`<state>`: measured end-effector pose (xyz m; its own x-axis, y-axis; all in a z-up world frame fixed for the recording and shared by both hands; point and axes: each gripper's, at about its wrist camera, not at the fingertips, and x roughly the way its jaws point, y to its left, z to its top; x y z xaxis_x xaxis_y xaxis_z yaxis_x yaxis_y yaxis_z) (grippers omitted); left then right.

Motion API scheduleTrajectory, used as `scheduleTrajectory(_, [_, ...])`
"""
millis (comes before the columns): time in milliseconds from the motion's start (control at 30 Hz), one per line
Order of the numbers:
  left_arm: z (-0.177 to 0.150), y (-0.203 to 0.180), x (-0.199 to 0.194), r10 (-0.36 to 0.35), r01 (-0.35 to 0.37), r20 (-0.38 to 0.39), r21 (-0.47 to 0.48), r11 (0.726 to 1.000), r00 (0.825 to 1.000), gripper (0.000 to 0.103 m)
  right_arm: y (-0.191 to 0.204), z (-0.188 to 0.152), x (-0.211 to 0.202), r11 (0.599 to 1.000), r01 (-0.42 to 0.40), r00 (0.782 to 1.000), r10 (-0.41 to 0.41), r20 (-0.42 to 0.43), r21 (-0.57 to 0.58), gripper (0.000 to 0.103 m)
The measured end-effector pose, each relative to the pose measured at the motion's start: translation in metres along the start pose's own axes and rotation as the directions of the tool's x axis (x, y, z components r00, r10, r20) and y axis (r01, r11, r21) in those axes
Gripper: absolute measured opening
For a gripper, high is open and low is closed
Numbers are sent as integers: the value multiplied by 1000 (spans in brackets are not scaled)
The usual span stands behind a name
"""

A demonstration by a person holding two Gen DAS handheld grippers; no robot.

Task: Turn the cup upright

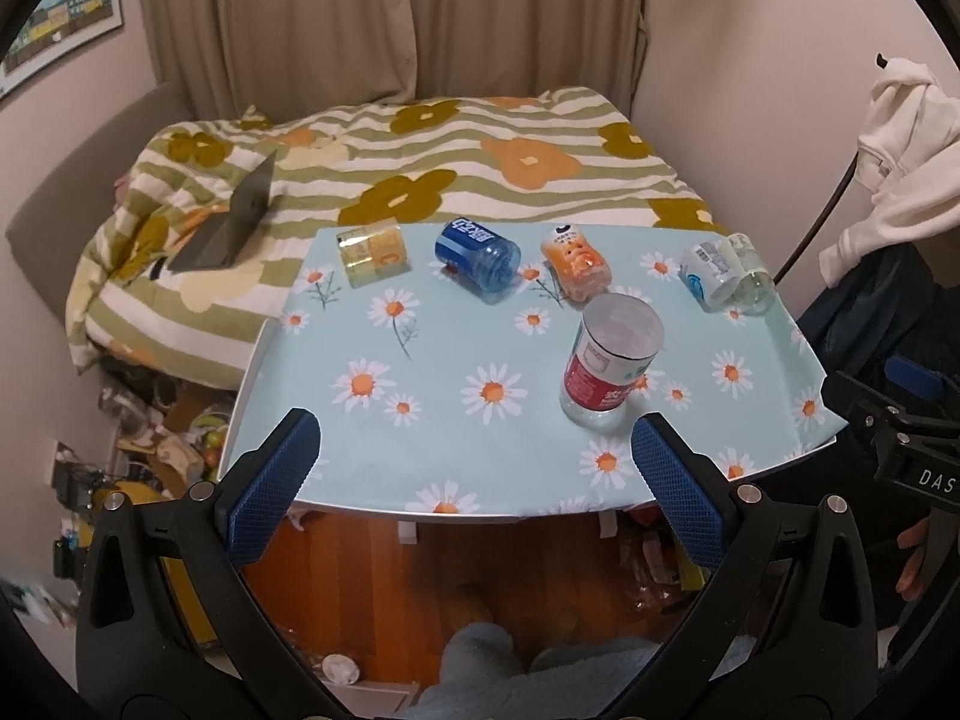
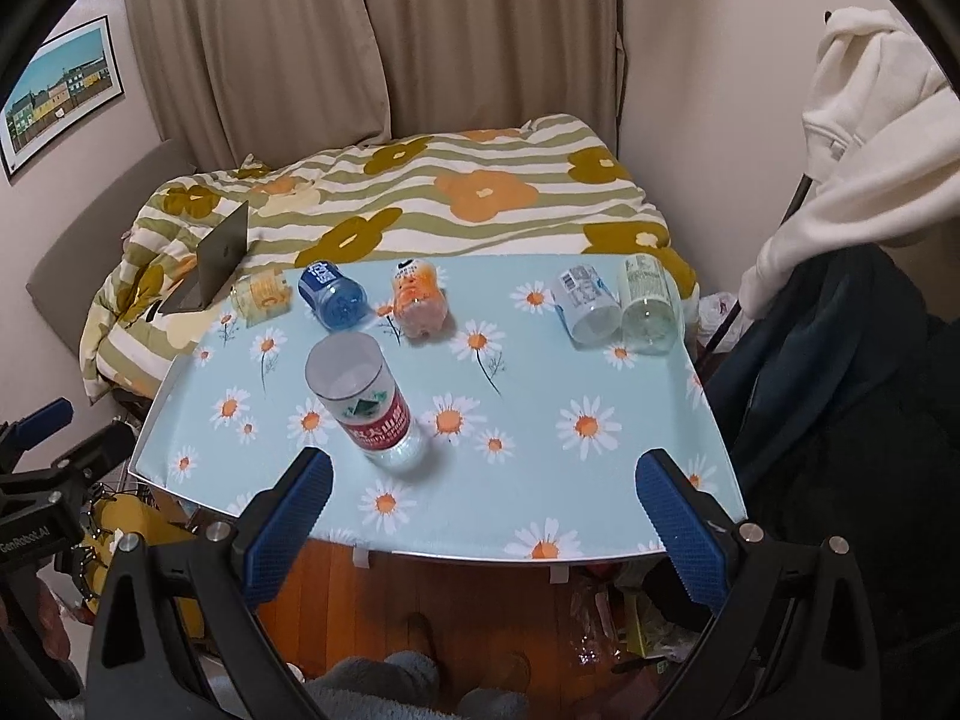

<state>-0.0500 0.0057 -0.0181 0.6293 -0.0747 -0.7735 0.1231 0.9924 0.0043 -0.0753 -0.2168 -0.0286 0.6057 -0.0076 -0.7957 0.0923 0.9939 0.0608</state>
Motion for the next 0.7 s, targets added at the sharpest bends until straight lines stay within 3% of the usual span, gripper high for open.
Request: scheduleTrajectory(700, [-1,-6,-8,7,-7,16,9,1000,1000,103,-6,1,-3,1000,19,1000,-19,9,3,101])
